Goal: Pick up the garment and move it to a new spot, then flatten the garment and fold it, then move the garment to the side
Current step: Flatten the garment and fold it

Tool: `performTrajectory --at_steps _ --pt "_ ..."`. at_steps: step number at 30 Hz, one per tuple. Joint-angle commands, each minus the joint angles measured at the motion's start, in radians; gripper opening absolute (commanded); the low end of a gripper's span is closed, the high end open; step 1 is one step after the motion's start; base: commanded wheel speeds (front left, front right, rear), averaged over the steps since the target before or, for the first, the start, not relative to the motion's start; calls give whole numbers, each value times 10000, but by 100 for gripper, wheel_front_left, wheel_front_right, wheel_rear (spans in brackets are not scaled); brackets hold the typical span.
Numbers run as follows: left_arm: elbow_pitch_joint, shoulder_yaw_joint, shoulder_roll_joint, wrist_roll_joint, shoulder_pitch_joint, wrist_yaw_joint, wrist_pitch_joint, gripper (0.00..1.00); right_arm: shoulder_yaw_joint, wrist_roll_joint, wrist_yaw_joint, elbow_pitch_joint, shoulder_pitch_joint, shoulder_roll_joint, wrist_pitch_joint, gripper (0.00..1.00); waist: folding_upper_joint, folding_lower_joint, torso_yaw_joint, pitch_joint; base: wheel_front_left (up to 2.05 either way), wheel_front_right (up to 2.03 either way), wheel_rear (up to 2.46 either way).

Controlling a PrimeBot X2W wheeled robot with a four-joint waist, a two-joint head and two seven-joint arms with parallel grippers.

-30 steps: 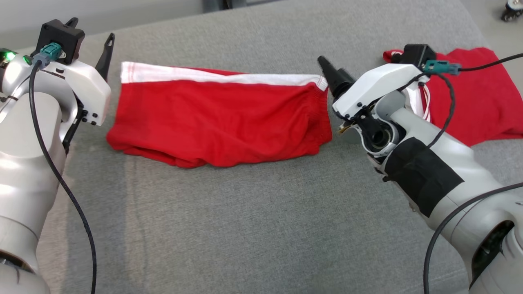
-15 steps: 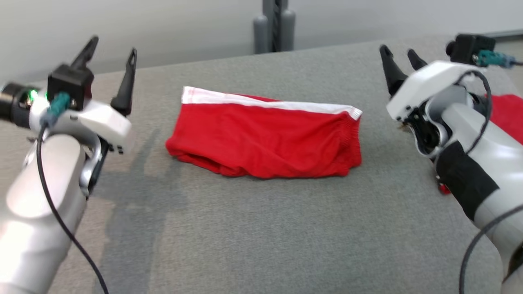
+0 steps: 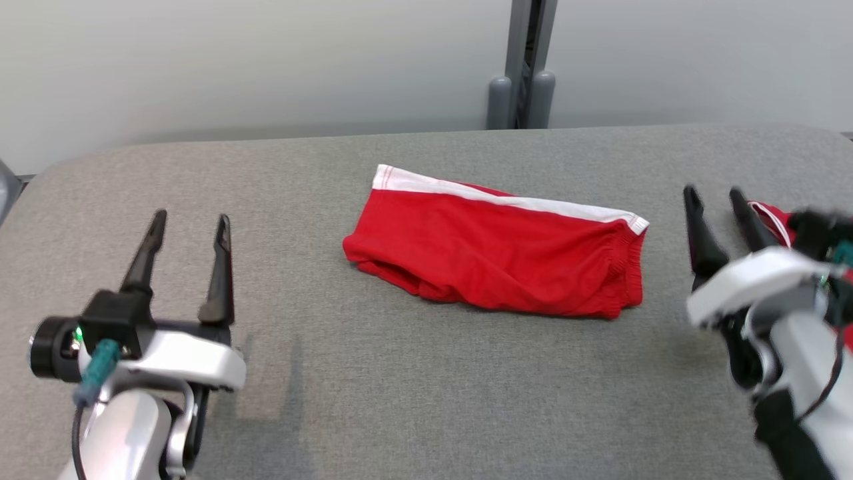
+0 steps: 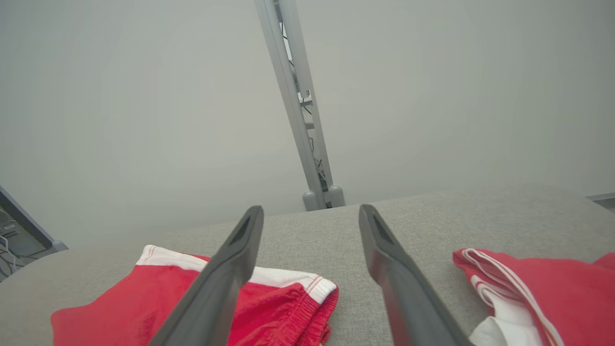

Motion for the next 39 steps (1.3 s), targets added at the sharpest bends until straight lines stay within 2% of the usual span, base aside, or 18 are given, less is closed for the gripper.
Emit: performTrajectory --at_steps 1,4,8,12,17,23,30,35,39 --pt "-314 262 -167 288 437 5 -10 100 -933 -1008 1 -758 992 410 -16 100 -1 0 148 -107 0 0 0" --pt "-676 705 -512 558 1018 -132 -11 100 -2136 -2416 1 -1845 2133 1030 -16 100 -1 0 236 -151 0 0 0" --pt "-820 1149 -972 918 1579 -406 -11 100 -3068 -3470 1 -2652 3128 1648 -15 100 -1 0 327 -198 0 0 0" --pt "-711 1365 -1348 1350 1906 -654 -11 100 -3443 -3937 1 -2897 3596 1942 8 100 -1 0 387 -201 0 0 0" --pt "-618 1671 -1749 1616 2145 -850 -11 100 -3791 -3972 1 -2751 3840 2067 298 100 -1 0 471 -195 0 0 0" --pt "-391 1961 -2178 1969 2284 -1263 -11 100 -3969 -3158 1 -2145 3531 2101 886 100 -1 0 673 -107 0 0 0" --pt "355 2205 -2382 2374 2191 -1602 -11 100 -3874 -1537 1 -591 2527 2102 1576 100 -1 0 1002 -6 0 0 0" --pt "729 2303 -2558 2577 2217 -1791 -13 100 -3988 -334 1 889 1852 2082 1376 100 -1 0 1315 -5 0 0 0" --pt "872 2435 -2651 2724 2270 -1860 -11 100 -3573 293 1 2025 1367 2082 870 100 -1 0 1443 11 0 0 0"
